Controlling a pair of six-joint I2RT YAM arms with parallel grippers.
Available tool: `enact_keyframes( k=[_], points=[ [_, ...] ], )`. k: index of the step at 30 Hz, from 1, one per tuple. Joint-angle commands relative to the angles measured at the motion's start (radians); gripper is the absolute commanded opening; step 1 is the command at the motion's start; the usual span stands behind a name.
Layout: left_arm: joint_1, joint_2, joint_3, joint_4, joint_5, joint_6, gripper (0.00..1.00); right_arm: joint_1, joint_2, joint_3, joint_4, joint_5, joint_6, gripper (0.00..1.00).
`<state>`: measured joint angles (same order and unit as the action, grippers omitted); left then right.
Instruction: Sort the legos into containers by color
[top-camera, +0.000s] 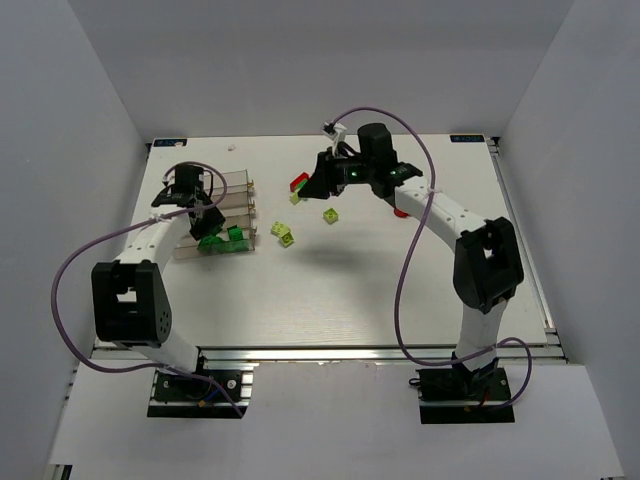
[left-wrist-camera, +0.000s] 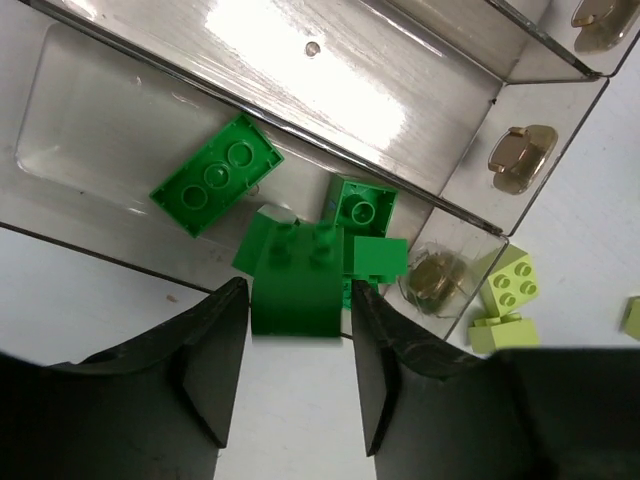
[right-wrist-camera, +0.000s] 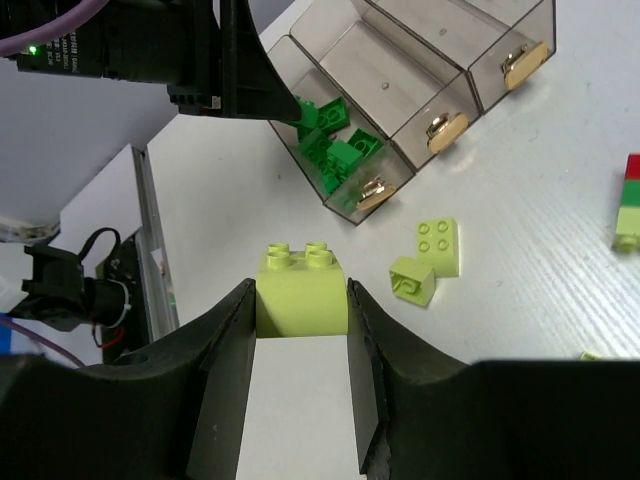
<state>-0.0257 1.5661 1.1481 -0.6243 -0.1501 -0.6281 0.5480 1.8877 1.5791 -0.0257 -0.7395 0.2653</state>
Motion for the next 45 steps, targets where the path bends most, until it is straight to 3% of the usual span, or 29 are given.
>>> enact_keyframes(
  k=[1,6,13,15,17,19,20,21,23,25,27,28,34,45],
  points=[
    [0.009,-0.009,0.042,0.028,-0.023,0.011,0.57,0.026,0.030,0.088,-0.032,0.023,-0.090,0.00],
    [0.017,-0.034,0.032,0.040,-0.028,0.016,0.70,0.061,0.088,0.199,-0.085,0.043,-0.159,0.00],
    [0.024,-0.168,-0.037,0.090,-0.022,-0.015,0.68,0.116,0.183,0.321,-0.094,0.112,-0.205,0.00],
    [0.024,-0.228,-0.063,0.124,-0.019,-0.028,0.60,0.131,0.198,0.335,-0.070,0.126,-0.206,0.00],
    [0.024,-0.329,-0.117,0.146,-0.014,-0.044,0.29,0.141,0.221,0.354,-0.050,0.150,-0.205,0.00],
    [0.024,-0.398,-0.154,0.161,-0.022,-0.054,0.09,0.155,0.244,0.377,-0.019,0.172,-0.209,0.00],
    [0.024,-0.463,-0.186,0.163,-0.022,-0.058,0.02,0.159,0.254,0.384,-0.008,0.178,-0.212,0.00],
    [0.024,-0.495,-0.201,0.161,-0.023,-0.058,0.02,0.167,0.263,0.393,0.001,0.186,-0.210,0.00],
    [0.024,-0.579,-0.226,0.153,-0.026,-0.056,0.07,0.182,0.298,0.435,0.013,0.206,-0.215,0.00],
    [0.024,-0.623,-0.249,0.118,-0.037,-0.056,0.34,0.191,0.339,0.467,0.015,0.225,-0.221,0.00],
    [0.024,-0.664,-0.252,0.068,-0.052,-0.053,0.55,0.208,0.379,0.512,0.015,0.242,-0.219,0.00],
    [0.024,-0.675,-0.251,0.052,-0.065,-0.051,0.59,0.214,0.392,0.521,0.048,0.255,-0.218,0.00],
    [0.024,-0.678,-0.174,-0.067,-0.121,0.007,0.69,0.271,0.488,0.574,0.153,0.374,-0.238,0.00],
    [0.064,-0.653,-0.143,-0.107,-0.132,0.056,0.71,0.339,0.620,0.641,0.259,0.592,-0.262,0.00]
  ],
)
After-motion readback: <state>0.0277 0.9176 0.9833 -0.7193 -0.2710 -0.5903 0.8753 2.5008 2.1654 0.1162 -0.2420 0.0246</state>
